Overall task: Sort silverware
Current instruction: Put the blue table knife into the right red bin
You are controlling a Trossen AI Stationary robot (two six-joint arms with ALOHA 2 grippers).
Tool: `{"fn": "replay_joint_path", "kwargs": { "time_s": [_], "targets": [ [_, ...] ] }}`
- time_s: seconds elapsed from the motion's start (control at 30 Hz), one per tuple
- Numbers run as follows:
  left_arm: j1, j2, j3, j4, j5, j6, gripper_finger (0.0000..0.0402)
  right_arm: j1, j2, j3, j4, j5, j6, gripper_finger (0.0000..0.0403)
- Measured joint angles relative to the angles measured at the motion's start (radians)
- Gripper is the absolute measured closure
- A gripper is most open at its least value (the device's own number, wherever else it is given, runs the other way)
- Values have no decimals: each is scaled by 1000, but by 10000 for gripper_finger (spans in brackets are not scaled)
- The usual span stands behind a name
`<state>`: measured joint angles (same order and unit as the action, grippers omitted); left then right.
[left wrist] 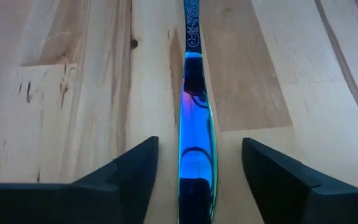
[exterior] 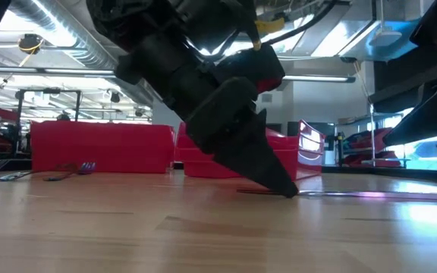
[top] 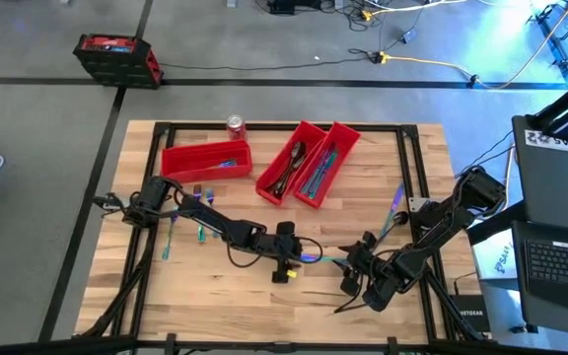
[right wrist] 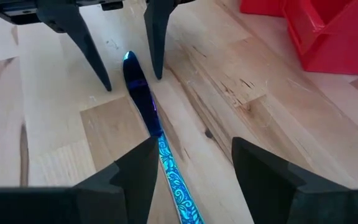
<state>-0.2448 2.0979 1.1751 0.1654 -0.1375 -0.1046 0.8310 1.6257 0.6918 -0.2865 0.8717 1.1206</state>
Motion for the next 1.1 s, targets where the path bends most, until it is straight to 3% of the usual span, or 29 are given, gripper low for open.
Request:
{"fn": "replay_joint_path", "kwargs": {
  "time_s": [0.57, 1.1],
  "targets": [
    [4, 2, -2, 5, 21, 53, 282, 0, 0, 0, 0, -9, -3, 214],
    [5, 2, -2, 5, 19, -2, 304, 0, 0, 1, 1, -11, -3, 214]
  ]
}}
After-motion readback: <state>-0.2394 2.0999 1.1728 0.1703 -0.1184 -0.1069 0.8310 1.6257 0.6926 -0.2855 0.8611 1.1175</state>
